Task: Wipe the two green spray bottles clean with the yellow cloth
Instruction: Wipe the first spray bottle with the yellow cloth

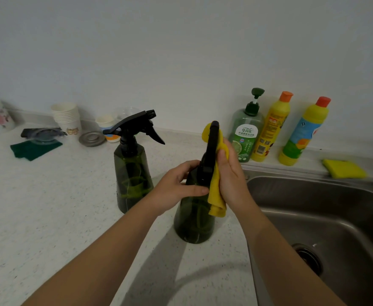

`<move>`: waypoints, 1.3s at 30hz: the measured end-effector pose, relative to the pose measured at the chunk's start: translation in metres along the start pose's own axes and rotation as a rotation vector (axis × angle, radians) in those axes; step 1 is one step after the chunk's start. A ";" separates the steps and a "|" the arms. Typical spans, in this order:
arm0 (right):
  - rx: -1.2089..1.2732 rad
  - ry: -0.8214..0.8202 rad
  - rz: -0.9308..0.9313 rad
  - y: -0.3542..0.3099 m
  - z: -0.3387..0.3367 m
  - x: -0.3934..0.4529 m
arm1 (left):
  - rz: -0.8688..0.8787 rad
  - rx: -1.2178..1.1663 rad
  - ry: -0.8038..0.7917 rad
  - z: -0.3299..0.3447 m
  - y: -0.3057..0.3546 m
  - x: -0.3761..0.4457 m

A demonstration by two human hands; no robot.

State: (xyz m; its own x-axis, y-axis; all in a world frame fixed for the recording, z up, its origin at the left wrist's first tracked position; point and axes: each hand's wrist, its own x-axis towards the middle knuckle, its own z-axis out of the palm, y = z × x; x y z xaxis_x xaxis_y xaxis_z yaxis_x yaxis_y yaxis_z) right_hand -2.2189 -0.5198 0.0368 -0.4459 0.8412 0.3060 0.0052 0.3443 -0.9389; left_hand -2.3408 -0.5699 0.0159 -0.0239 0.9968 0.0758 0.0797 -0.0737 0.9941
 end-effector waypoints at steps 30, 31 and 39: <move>0.135 0.097 0.047 -0.020 -0.013 0.021 | 0.000 -0.017 0.102 -0.005 0.011 -0.003; 0.128 0.083 0.046 -0.020 -0.014 0.021 | 0.013 -0.039 0.084 -0.006 0.010 -0.001; -0.090 0.007 -0.056 0.000 -0.025 0.017 | 0.040 -0.045 0.100 -0.008 0.006 -0.001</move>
State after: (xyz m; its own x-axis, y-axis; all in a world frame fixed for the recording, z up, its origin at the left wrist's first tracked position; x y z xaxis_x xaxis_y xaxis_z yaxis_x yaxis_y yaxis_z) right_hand -2.2045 -0.4948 0.0459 -0.4419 0.8221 0.3589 0.0610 0.4268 -0.9023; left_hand -2.3485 -0.5717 0.0219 -0.1211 0.9853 0.1209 0.0379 -0.1171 0.9924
